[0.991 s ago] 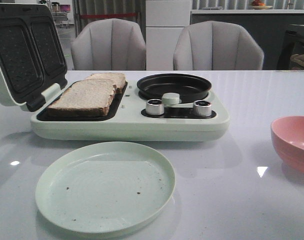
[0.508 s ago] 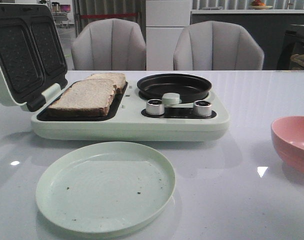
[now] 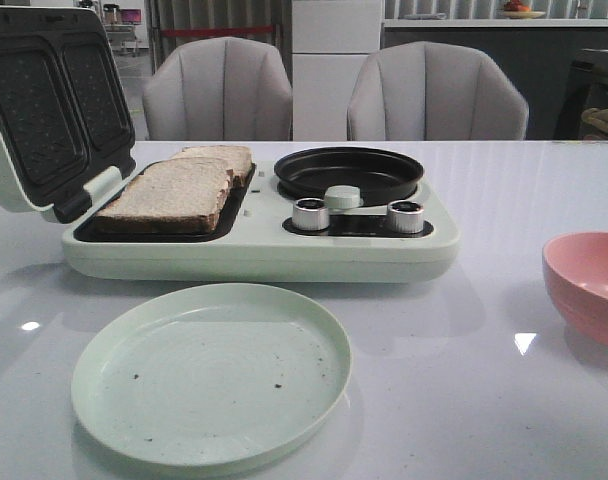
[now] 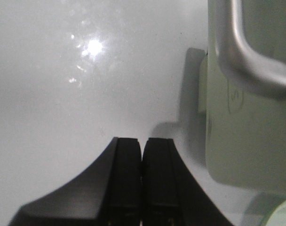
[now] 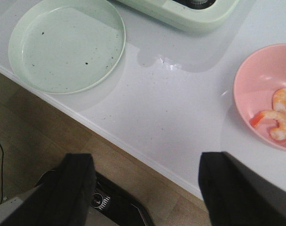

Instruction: Make breakfast with bread and shrimp

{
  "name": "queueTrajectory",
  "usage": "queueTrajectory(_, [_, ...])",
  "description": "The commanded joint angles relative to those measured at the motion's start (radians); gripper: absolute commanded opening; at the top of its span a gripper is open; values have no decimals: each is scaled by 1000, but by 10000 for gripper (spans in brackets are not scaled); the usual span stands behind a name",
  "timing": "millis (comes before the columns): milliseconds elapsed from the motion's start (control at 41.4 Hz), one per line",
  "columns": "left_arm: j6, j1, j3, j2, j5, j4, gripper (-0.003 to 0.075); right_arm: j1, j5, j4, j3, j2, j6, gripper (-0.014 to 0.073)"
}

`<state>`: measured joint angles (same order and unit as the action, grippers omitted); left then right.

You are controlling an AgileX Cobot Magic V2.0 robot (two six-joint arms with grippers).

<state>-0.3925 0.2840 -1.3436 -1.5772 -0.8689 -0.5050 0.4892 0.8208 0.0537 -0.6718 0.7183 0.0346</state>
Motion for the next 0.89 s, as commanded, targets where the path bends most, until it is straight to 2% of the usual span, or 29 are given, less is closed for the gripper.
queueTrajectory(0, [-6, 0, -112, -43, 47, -79, 102, 0, -55, -7, -28, -6, 0, 568])
queueTrajectory(218, [-14, 0, -244, -158, -3, -211, 102, 0, -55, -7, -28, -6, 0, 568])
queueTrajectory(387, [-126, -34, -251, -166, -65, -304, 101, 0, -55, -7, -28, -6, 0, 568])
queueTrajectory(871, [-181, -254, -251, -101, -92, -296, 101, 0, -55, -7, -28, -6, 0, 568])
